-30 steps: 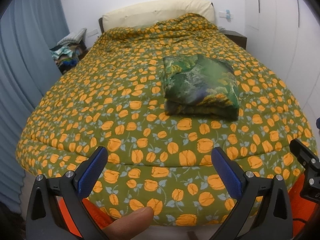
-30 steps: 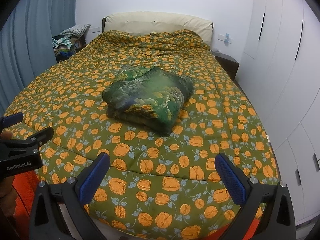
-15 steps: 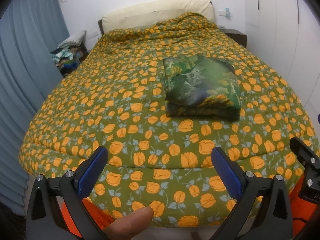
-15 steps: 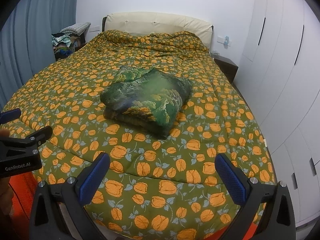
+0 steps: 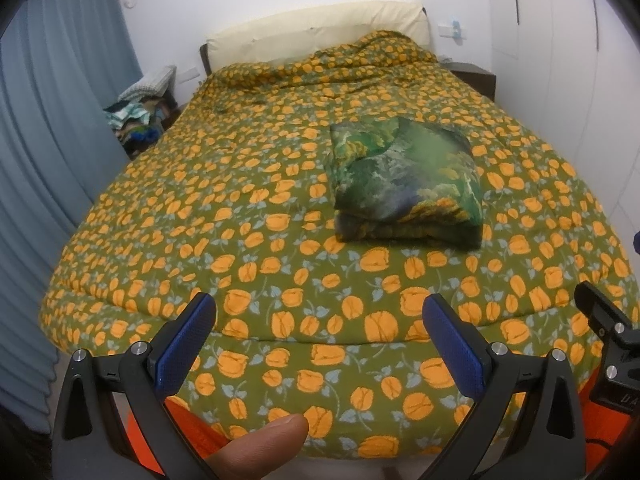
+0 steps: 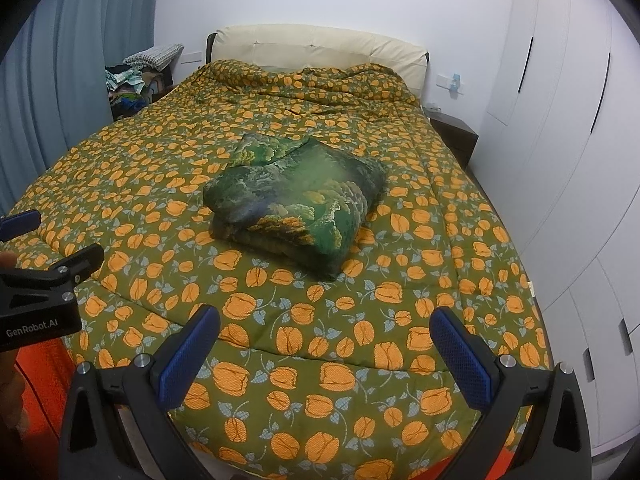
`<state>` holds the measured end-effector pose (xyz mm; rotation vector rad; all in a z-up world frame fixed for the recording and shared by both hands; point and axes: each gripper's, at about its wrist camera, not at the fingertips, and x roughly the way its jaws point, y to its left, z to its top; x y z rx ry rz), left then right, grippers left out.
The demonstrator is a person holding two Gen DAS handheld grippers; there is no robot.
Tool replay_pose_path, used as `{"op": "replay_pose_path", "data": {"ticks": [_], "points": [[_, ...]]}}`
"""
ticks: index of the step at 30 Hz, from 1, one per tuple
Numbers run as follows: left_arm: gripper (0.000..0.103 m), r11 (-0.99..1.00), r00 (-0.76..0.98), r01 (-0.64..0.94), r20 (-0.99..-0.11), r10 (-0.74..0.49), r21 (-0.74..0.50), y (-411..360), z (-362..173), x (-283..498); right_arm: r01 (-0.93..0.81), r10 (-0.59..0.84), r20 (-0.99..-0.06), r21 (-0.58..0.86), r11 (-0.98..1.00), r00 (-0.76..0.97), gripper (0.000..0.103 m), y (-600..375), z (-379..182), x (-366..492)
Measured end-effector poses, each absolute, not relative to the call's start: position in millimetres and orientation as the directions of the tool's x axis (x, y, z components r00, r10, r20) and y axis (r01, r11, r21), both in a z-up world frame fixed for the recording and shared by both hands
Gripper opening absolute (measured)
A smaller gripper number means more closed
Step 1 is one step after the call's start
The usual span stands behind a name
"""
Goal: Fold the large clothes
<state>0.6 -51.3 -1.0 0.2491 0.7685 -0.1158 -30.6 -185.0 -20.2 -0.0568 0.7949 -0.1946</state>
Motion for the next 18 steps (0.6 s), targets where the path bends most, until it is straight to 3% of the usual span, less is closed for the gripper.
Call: {"op": "replay_pose_path", "data": {"ticks": [18], "points": [[0.103, 0.964, 0.712, 0.197, -0.702, -0.015, 0.18, -53.4, 0.6, -0.2, 0.15, -0.192, -0.702, -0.122, 0.981, 0.685, 0.103, -183.3, -18.8, -30.2]]}}
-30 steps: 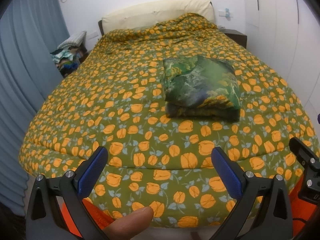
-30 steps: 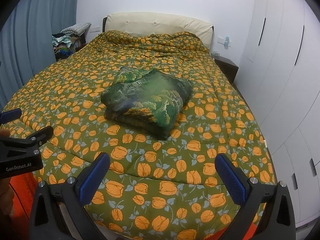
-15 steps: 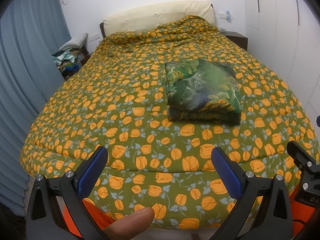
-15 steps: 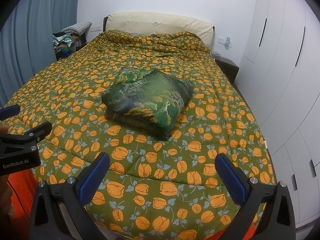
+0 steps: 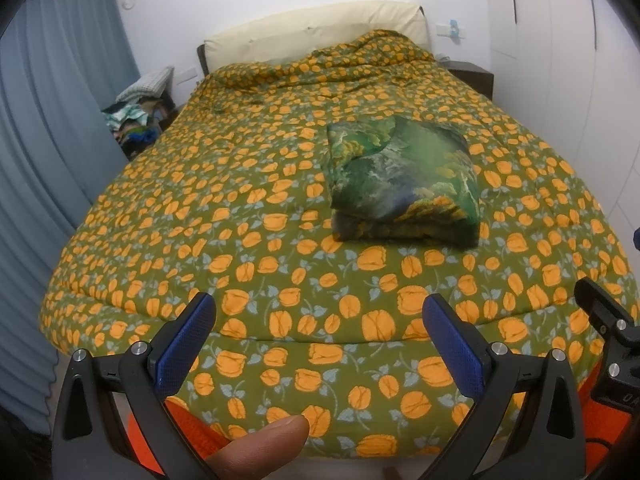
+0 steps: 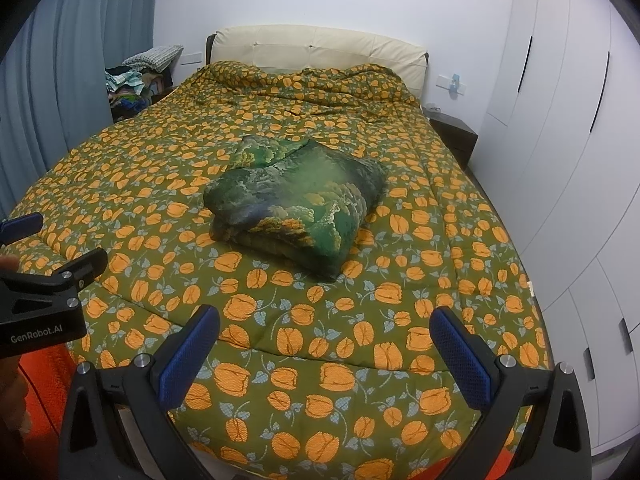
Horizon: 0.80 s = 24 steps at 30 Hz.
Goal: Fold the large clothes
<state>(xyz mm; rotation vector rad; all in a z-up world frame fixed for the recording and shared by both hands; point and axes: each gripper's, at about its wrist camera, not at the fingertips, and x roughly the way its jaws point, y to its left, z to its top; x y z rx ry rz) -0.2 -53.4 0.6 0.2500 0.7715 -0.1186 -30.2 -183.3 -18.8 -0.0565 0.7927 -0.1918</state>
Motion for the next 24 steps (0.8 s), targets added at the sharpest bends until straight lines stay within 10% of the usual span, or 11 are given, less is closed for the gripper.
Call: {"op": "replay_pose_path", "data": {"ticks": [24], "points": [[0.103, 0.97, 0.736, 0.209, -0.674, -0.071, 0.126, -49.3, 6.9, -4.0, 0.17, -0.184, -0.691, -0.088, 0.981, 0.699, 0.103, -194.0, -4.2, -33.2]]}}
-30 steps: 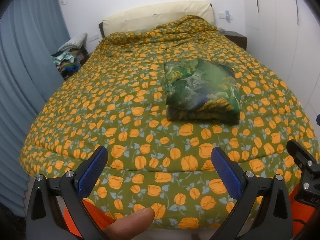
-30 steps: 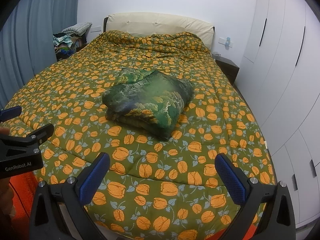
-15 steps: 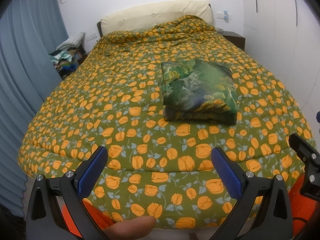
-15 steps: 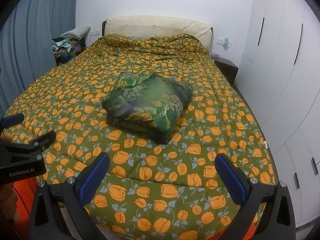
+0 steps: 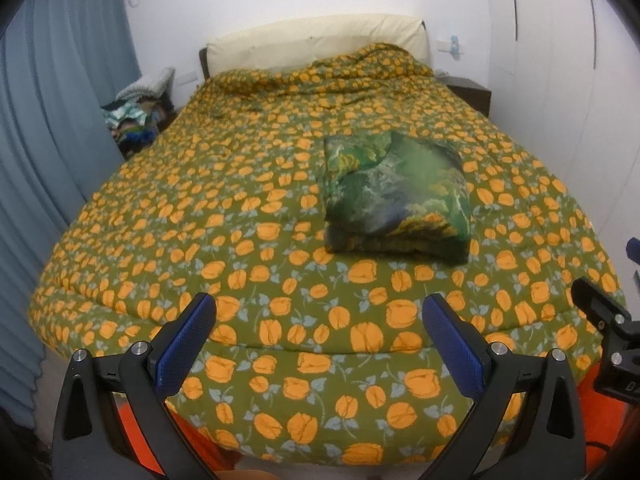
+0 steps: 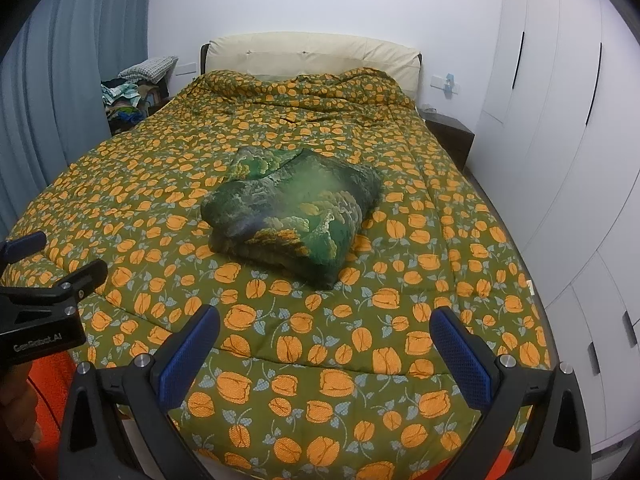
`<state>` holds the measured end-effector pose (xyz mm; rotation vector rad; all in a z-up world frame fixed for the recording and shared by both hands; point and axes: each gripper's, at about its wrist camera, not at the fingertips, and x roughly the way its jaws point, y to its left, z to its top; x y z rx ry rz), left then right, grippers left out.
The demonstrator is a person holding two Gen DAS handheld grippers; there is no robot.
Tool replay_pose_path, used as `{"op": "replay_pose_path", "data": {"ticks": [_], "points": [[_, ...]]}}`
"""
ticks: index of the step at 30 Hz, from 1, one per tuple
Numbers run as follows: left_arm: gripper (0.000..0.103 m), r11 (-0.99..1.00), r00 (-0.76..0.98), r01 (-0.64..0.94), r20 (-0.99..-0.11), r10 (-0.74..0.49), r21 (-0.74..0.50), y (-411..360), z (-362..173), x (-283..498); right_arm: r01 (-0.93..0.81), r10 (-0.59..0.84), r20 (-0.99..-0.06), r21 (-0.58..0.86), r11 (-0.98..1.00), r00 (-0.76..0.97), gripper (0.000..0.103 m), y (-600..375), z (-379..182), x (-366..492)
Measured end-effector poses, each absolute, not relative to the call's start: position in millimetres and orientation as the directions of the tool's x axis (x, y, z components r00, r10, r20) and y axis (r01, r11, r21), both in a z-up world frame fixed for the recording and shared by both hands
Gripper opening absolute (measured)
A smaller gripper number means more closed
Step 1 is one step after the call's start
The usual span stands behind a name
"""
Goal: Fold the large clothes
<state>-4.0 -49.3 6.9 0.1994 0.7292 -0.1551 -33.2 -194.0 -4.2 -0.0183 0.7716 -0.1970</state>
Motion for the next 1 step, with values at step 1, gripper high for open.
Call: {"op": "replay_pose_path", "data": {"ticks": [1], "points": [[0.102, 0.968, 0.735, 0.217, -0.674, -0.077, 0.125, -49.3, 7.6, -3.9, 0.169, -0.181, -0.692, -0.087, 0.982, 0.699, 0.103, -193.7, -4.4, -33.4]]}}
